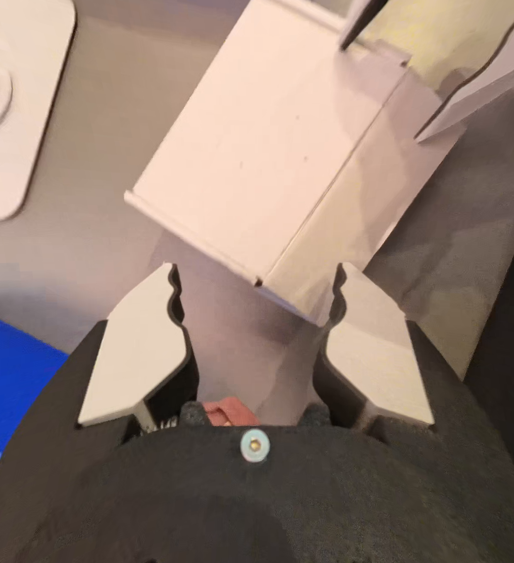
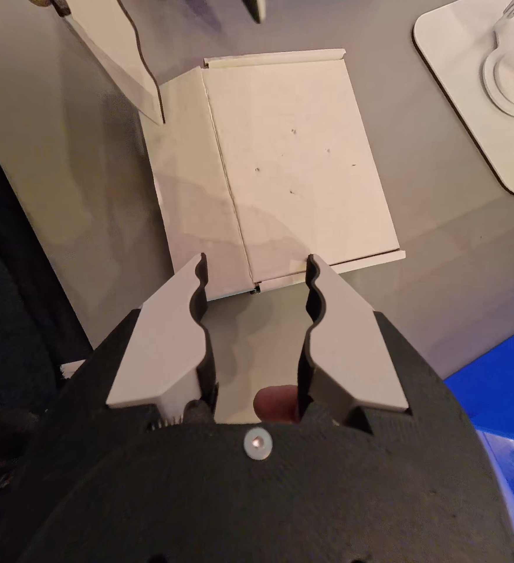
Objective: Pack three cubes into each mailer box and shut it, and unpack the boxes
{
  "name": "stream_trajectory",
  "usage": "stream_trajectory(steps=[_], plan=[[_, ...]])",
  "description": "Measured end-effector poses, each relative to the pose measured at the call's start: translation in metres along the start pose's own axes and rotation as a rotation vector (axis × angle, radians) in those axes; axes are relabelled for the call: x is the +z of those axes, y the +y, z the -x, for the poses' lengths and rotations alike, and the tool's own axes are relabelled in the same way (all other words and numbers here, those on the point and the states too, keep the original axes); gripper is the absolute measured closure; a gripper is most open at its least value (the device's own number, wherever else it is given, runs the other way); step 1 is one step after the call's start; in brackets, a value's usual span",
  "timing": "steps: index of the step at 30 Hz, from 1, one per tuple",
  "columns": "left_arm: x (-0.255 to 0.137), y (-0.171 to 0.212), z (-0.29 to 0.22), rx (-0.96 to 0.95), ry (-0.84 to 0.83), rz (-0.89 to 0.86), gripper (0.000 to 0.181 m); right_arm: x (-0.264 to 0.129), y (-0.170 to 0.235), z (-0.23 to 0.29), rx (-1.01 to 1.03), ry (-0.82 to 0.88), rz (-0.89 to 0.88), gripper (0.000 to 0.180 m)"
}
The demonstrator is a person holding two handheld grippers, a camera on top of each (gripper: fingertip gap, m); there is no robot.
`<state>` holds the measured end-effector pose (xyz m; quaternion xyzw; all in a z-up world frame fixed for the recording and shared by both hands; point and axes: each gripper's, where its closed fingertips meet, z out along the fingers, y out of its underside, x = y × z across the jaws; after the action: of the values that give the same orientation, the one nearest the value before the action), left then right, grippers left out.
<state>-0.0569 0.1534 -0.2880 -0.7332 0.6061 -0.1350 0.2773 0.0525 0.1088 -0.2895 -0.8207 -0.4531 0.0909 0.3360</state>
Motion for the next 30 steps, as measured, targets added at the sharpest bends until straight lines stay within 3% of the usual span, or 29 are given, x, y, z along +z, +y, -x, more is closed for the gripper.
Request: stream_trajectory(steps=[3, 10, 24, 30], plan=[[0.001, 0.021, -0.005, -0.107, 0.038, 0.000, 0.101, 0.000, 0.000, 0.000, 0.000, -0.002, 0.003, 0.116], [0.004, 0.020, -0.026, -0.241, 0.153, -0.082, 0.136, 0.000, 0.001, 0.000, -0.001, 0.000, 0.032, 0.116], [-0.007, 0.019, -0.041, -0.346, 0.351, -0.080, 0.144, 0.002, 0.003, 0.000, -0.034, -0.004, 0.099, 0.115], [-0.005, 0.020, -0.041, -0.373, 0.338, -0.085, 0.146, 0.002, 0.003, 0.000, -0.047, -0.007, 0.110, 0.116]])
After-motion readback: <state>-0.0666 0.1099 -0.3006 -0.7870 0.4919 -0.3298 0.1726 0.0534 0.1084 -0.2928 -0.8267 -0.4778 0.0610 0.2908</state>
